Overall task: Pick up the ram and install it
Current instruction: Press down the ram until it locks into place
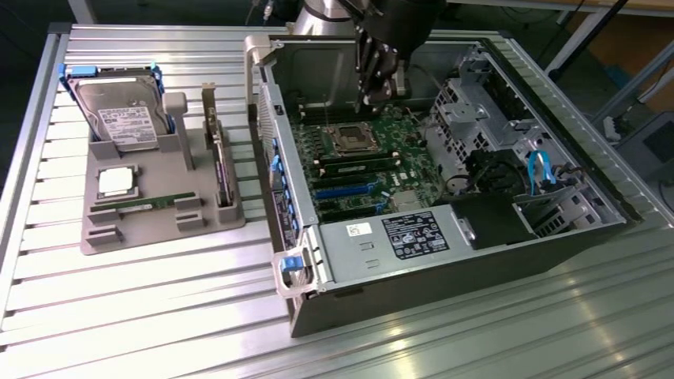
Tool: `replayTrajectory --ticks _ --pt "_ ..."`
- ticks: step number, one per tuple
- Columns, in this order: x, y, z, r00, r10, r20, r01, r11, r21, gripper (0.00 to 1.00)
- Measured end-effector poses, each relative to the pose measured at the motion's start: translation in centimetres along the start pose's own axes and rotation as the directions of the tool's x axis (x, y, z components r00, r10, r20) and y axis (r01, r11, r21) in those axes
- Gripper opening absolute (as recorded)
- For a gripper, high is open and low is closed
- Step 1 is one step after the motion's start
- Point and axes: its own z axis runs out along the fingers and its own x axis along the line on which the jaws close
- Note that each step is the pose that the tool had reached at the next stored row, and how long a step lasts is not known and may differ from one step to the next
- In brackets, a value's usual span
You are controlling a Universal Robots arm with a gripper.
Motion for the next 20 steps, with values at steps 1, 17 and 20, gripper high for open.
replayTrajectory --ticks 1,17,20 --pt "0.0 -0.26 0.0 1.0 0.0 -0.0001 0.0 1.0 0.0 0.1" --pt "0.0 -3.81 0.01 1.0 0.0 0.0 0.0 1.0 -0.0001 0.1" --pt "0.0 -3.81 -0.09 1.0 0.0 -0.0002 0.0 1.0 -0.0001 0.1"
